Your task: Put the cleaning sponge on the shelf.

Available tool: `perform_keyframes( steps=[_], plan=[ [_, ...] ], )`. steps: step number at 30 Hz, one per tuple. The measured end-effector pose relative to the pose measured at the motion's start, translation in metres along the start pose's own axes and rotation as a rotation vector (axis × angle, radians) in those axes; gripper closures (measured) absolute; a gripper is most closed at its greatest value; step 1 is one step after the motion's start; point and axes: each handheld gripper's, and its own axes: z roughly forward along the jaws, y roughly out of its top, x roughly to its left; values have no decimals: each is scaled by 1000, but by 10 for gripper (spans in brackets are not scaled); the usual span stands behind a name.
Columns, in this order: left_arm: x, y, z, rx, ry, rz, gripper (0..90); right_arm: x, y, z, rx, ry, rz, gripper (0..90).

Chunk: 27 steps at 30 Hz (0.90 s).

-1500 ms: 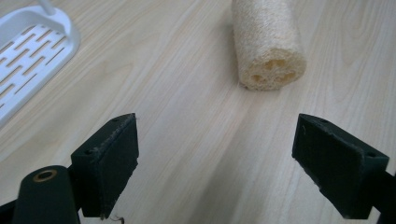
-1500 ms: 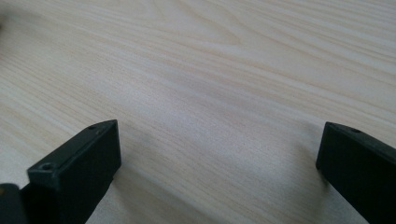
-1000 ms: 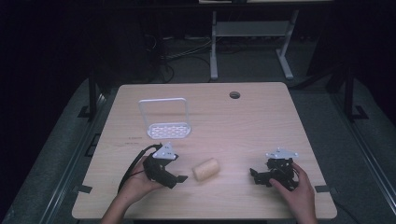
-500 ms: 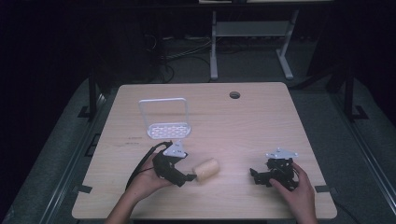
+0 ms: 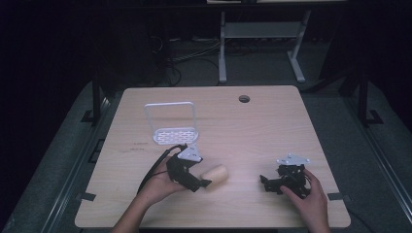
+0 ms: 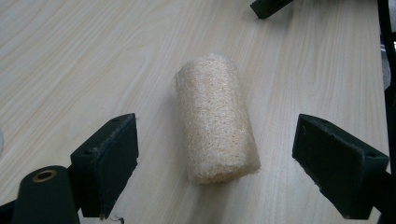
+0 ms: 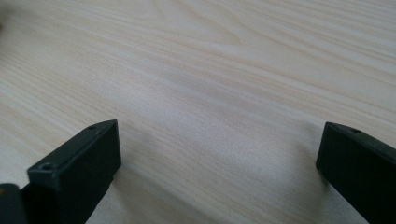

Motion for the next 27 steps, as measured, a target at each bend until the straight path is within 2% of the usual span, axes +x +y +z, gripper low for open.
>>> perform_keyframes(
  steps=[6, 7, 16, 23, 27],
  plan=[
    [0, 6, 7, 4, -7, 6, 142, 0, 0, 0, 0, 0, 0, 0],
    [1, 9, 11, 19, -12, 18, 141, 0, 0, 0, 0, 0, 0, 0],
    [2, 15, 22, 26, -19, 15, 141, 0, 0, 0, 0, 0, 0, 0],
    [0, 15, 33, 71, -21, 45, 141, 0, 0, 0, 0, 0, -1, 0],
    [-1, 16, 39, 94, -17, 43, 142, 0, 0, 0, 0, 0, -1, 0]
  ],
)
